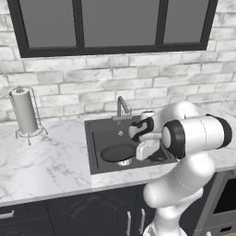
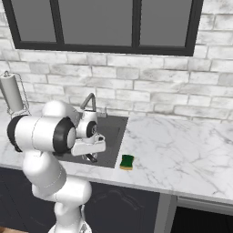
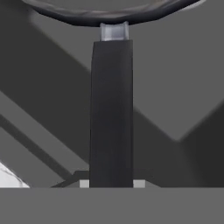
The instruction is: Pick the pan and sponge and place them into the sink. Then turn on the water.
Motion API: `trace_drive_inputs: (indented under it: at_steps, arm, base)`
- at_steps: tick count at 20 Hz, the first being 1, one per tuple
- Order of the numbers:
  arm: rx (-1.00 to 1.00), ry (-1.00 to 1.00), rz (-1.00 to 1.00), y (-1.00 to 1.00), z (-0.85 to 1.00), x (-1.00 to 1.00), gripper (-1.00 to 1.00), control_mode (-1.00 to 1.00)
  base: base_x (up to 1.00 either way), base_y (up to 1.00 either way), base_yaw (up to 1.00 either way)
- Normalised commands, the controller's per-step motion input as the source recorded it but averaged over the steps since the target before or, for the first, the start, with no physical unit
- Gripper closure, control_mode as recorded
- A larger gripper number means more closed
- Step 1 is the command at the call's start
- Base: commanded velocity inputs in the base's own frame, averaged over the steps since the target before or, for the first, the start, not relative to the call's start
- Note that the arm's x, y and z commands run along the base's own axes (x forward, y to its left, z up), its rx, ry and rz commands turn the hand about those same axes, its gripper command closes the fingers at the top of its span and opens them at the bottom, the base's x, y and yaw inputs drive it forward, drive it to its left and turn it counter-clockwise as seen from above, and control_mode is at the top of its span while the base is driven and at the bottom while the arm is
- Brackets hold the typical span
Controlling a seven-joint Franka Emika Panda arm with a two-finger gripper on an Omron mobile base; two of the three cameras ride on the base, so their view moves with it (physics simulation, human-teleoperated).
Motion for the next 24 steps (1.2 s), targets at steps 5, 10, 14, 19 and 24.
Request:
trace_drive_inputs:
  at_steps: [5,10,14,19,24]
  arm:
    - [-0.03,-0.01,0.03,0.00,-0.05,0.19,1.00,-1.00]
    - [-0.02,-0.01,0.05,0.00,-0.02,0.18,1.00,-1.00]
    - [-0.01,-0.01,0.07,0.00,-0.05,0.17,1.00,-1.00]
    - [0.00,-0.01,0.07,0.00,-0.13,0.17,1.00,-1.00]
    - [-0.02,-0.02,0.07,-0.01,-0.15,0.21,1.00,-1.00]
  base:
    - [0.00,0.00,0.00]
    - [0.00,0.00,0.00]
    - [0.00,0.00,0.00]
    - [0.00,0.00,0.00]
    - [0.00,0.00,0.00]
